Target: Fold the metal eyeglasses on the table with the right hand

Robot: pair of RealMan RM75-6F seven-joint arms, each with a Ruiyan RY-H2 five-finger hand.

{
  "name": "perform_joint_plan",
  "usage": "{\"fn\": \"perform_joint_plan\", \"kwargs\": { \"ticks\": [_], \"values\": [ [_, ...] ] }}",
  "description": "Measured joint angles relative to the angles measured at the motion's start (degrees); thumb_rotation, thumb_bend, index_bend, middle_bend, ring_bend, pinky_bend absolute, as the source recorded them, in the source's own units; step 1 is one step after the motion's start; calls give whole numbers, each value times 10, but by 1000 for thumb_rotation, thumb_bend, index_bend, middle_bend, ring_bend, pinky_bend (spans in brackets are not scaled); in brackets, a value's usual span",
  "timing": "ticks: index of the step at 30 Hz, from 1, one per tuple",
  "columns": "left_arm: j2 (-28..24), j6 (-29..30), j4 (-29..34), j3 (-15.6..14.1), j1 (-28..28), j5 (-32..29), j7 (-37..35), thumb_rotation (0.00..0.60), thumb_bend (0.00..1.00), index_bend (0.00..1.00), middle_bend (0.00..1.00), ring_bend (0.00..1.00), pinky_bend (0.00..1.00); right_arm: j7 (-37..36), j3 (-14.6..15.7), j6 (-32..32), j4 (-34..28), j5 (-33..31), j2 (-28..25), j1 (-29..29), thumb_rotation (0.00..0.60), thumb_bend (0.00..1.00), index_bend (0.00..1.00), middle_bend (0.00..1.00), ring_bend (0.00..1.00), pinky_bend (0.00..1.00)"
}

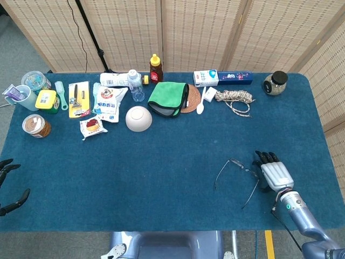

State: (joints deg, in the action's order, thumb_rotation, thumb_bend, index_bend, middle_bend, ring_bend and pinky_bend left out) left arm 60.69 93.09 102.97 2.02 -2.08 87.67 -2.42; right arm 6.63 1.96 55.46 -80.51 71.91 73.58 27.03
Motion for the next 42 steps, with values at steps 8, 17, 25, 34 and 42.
{"fn": "perform_joint_plan", "kwargs": {
  "ticks": [8, 17, 25, 34, 42],
  "values": [
    [1, -2, -10, 2, 0, -4, -13, 538, 255, 261, 188, 150, 0, 28, -9, -1, -10, -17, 10, -5, 600, 72, 236, 11, 0, 0],
    [-1, 0, -18, 1, -3, -7, -24, 538, 255, 261, 188, 150, 0, 37, -15, 0, -12, -23, 22, -11, 600, 61, 283, 17, 0, 0],
    [-2, 1, -20, 1, -5, -8, -27, 537, 256, 261, 188, 151, 0, 41, -25, 2, -11, -25, 29, -10, 600, 57, 322, 39, 0, 0],
    [0, -2, -23, 2, -5, -10, -29, 538, 255, 261, 188, 151, 0, 54, -38, -1, -15, -32, 38, -3, 600, 57, 407, 89, 37, 3],
    [-1, -2, -25, 2, -6, -12, -32, 538, 255, 261, 188, 151, 0, 64, -49, -6, -11, -44, 50, 3, 600, 57, 480, 138, 78, 19]
  ]
}}
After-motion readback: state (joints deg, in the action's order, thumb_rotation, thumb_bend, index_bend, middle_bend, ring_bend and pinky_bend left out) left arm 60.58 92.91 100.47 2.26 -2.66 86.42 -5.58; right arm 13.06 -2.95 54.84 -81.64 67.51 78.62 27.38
